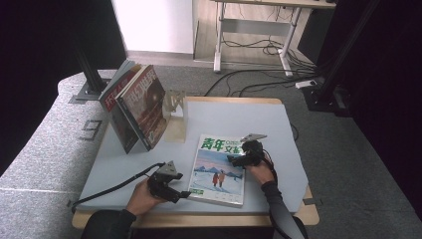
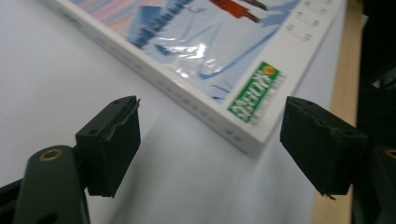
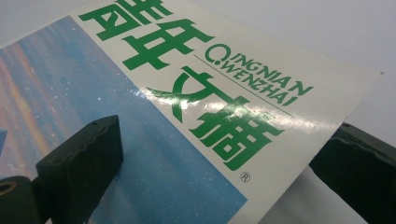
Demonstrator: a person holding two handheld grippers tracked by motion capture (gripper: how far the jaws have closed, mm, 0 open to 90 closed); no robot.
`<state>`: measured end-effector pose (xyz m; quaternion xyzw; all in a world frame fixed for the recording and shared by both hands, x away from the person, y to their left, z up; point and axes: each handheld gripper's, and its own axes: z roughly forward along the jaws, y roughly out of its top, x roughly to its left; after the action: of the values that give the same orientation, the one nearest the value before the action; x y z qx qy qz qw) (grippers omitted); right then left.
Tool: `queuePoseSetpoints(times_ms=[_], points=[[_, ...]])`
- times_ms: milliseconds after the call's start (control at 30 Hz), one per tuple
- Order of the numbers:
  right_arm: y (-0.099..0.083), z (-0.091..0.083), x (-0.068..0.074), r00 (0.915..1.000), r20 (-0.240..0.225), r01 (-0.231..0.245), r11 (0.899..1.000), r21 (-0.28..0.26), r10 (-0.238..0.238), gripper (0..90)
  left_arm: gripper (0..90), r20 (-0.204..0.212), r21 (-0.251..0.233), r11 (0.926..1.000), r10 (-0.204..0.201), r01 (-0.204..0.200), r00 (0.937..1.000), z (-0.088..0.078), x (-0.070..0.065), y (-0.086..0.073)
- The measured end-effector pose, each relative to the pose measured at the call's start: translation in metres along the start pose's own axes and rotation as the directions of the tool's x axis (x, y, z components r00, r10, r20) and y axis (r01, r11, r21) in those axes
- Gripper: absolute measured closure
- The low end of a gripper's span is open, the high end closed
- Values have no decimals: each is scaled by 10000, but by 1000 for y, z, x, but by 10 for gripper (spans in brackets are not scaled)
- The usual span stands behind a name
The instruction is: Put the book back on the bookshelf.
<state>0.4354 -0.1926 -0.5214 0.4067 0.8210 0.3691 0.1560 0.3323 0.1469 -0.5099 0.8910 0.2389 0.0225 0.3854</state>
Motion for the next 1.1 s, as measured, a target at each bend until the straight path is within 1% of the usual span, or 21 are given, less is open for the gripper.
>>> queuePoseSetpoints(times_ms=[67,233,267,367,400,433,467,500,533,567,600,667,733,767,800,867,900,933,1000,1033,1100], points=[[2,1,1,9998,-117,166,9998,-129,-167,54,201,-140,-54,9999,-105,104,9998,0,7,1],[5,4,5,9994,-259,214,9996,-164,-218,58,199,-280,-198,9991,-378,373,9989,1,14,3],[6,4,6,9996,-213,173,9998,-137,-175,55,200,-227,-305,9981,-539,532,9983,2,17,3],[4,3,4,9999,-134,94,9997,-240,-97,43,215,-248,-401,9971,-656,646,9975,4,19,4],[3,2,2,10000,11,49,9998,-196,-49,8,235,-248,-401,9971,-656,646,9975,4,19,4],[1,2,0,9999,143,-7,9999,-140,9,7,246,-245,-364,9971,-682,673,9974,6,21,4],[1,2,0,9999,143,-7,9999,-140,9,7,254,-245,-364,9971,-682,673,9974,6,21,4],[-1,1,-3,9998,42,-196,9997,-176,197,10,254,-251,-341,9974,-646,637,9976,7,22,4],[-5,-2,-6,9991,4,-426,9989,-183,426,25,288,-317,-347,9974,-637,626,9975,9,22,5],[-5,-2,-6,9991,4,-426,9989,-183,426,25,288,-403,-309,9978,-602,590,9974,10,23,6],[-8,-6,-7,9989,-169,-448,9987,-238,444,89,328,-456,-262,9981,-567,555,9973,12,24,6],[-9,-7,-6,9986,-223,-491,9985,-253,486,99,338,-613,-210,9984,-541,529,9967,14,26,7],[-11,-9,-6,9984,-272,-504,9983,-303,495,104,394,-603,-186,9981,-601,591,9964,16,28,7],[-11,-8,-6,9982,-297,-527,9981,-311,518,101,421,-601,-102,9984,-557,552,9966,16,29,7],[-11,-8,-6,9980,-335,-549,9980,-311,539,99,434,-717,5,9993,-378,379,9967,16,28,5],[-11,-8,-6,9981,-341,-523,9982,-288,513,98,435,-741,5,9993,-375,376,9965,16,27,5],[-10,-8,-6,9982,-335,-506,9984,-259,497,98,441,-713,27,9992,-386,389,9967,16,27,6],[-10,-7,-6,9983,-320,-495,9985,-244,487,93,462,-522,73,9987,-495,500,9974,16,27,6],[-10,-7,-6,9984,-302,-492,9985,-241,485,91,477,-380,92,9984,-560,564,9977,15,27,6],[-9,-6,-6,9985,-285,-468,9986,-255,461,88,512,-286,89,9981,-602,605,9978,15,27,6],[-9,-5,-6,9988,-299,-393,9988,-279,384,83,518,-361,-7,9991,-421,421,9985,15,25,5]])
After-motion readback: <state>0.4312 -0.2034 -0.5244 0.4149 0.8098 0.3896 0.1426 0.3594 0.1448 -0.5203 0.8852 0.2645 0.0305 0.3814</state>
